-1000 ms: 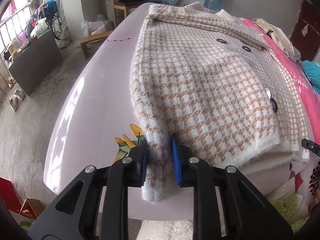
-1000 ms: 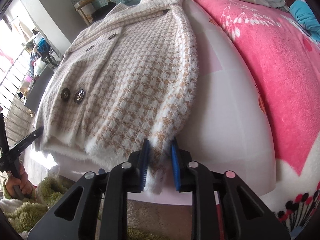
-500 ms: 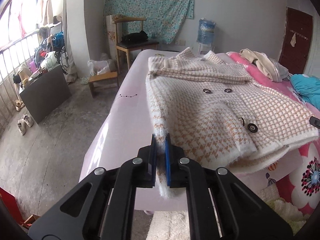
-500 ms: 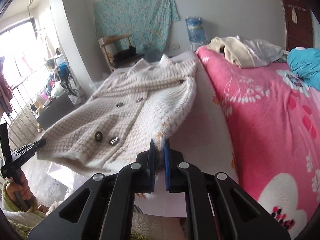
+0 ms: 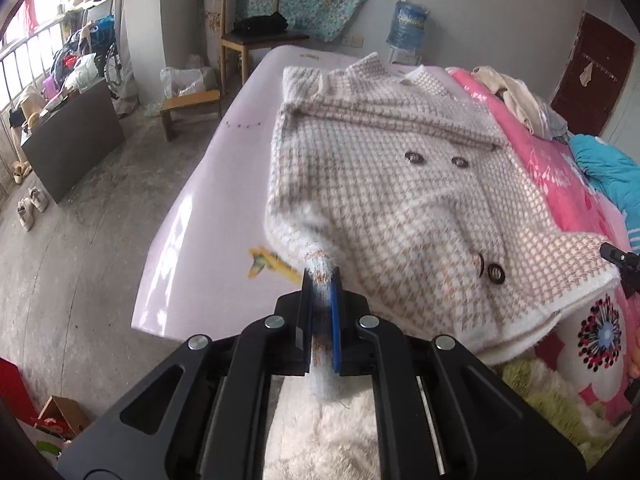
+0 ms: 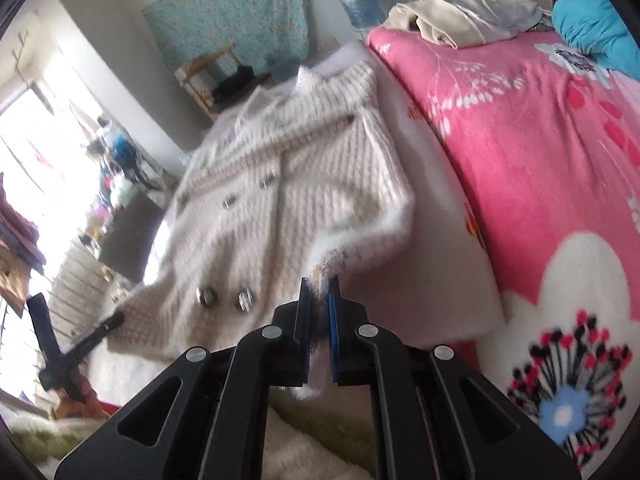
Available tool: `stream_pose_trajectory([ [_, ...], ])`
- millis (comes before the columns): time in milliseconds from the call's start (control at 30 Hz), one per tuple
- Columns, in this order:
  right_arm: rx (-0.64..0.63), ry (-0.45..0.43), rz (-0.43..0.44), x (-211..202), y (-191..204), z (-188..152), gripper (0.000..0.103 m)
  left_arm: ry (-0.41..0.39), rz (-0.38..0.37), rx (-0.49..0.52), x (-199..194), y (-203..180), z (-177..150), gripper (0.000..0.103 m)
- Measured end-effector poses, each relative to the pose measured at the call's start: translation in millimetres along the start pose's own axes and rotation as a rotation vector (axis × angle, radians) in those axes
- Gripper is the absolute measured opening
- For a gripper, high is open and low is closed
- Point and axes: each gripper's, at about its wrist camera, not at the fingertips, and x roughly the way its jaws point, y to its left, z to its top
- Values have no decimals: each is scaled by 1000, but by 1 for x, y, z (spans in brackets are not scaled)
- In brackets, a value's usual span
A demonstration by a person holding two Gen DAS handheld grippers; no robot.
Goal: Fold large clothes
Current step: 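Lift the held hem and fold it up over the coat toward the collar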
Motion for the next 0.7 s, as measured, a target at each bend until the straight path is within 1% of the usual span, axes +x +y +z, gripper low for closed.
stream_pose_trajectory([
  [100,-13,-77,12,11,7,37,8,-58,-5,-3,9,2,38,8],
  [167,13,-97,27,27,6,58,9,-73,-8,-27,24,6,60,8],
  [233,65,-85,62,49,-1,78,9,-71,-41,-59,43,10,81,10],
  [300,113,-73,68,70,-8,93,9,-64,-43,-81,63,13,97,12],
  [367,119,-75,41,90,-14,106,10,-61,-39,-91,81,15,108,14],
  [433,135,-60,26,107,-21,113,12,-47,-31,-107,98,21,116,17],
  [467,147,-46,11,118,-26,117,16,-38,-36,-118,106,24,119,19],
  [533,163,-18,-8,133,-33,121,22,-20,-18,-146,117,33,124,40],
  [567,178,-10,-21,138,-37,122,28,-18,-22,-162,120,38,126,42],
  [633,187,-22,-50,138,-40,123,44,-23,-30,-192,121,45,129,43],
  [667,177,-43,-82,133,-39,124,53,-28,-36,-197,118,48,130,43],
  [700,166,-56,-97,130,-38,124,54,-36,-48,-193,114,49,129,44],
])
